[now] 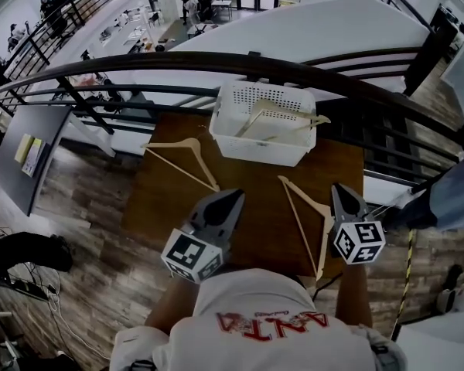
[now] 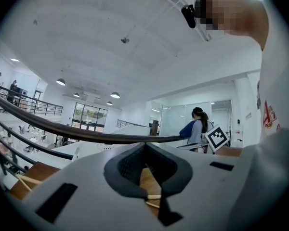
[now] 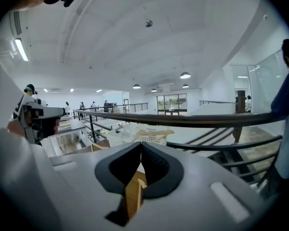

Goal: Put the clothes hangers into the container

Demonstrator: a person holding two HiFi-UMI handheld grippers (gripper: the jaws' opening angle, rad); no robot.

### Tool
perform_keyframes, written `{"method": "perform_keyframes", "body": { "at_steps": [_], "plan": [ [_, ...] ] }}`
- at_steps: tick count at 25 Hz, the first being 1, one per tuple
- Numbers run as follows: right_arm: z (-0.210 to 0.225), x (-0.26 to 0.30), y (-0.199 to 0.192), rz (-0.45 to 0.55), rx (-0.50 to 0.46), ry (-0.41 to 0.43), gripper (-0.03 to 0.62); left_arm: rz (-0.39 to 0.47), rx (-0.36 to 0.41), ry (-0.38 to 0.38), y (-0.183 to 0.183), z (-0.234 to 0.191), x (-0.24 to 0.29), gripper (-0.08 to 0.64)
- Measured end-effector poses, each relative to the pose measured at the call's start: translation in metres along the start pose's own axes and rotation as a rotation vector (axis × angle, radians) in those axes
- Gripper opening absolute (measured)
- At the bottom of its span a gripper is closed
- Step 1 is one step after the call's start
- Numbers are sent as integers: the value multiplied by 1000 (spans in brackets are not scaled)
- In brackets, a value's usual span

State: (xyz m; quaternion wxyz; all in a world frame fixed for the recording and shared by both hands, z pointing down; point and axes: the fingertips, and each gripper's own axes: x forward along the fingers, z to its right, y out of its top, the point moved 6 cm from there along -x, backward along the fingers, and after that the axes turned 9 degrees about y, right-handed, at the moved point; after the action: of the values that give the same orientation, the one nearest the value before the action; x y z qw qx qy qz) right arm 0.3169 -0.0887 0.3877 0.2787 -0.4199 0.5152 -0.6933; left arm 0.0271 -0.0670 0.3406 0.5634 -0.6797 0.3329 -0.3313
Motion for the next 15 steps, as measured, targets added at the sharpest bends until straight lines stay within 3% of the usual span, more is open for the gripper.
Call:
{"method": "perform_keyframes", "body": {
  "at_steps": [7, 8, 10, 15],
  "plan": [
    [44, -3, -66, -277, 52, -163, 9, -78, -35, -70, -18, 14, 33, 9],
    [50, -3, -80, -327, 62, -178, 30, -94, -41, -82, -23, 16, 38, 9],
    [60, -5, -109, -427, 88, -197, 171, -128, -49, -108, -32, 24, 49, 9],
    [78, -7, -172, -565, 181, -222, 202, -183, -46, -157, -49, 42, 76, 9]
  ]
}}
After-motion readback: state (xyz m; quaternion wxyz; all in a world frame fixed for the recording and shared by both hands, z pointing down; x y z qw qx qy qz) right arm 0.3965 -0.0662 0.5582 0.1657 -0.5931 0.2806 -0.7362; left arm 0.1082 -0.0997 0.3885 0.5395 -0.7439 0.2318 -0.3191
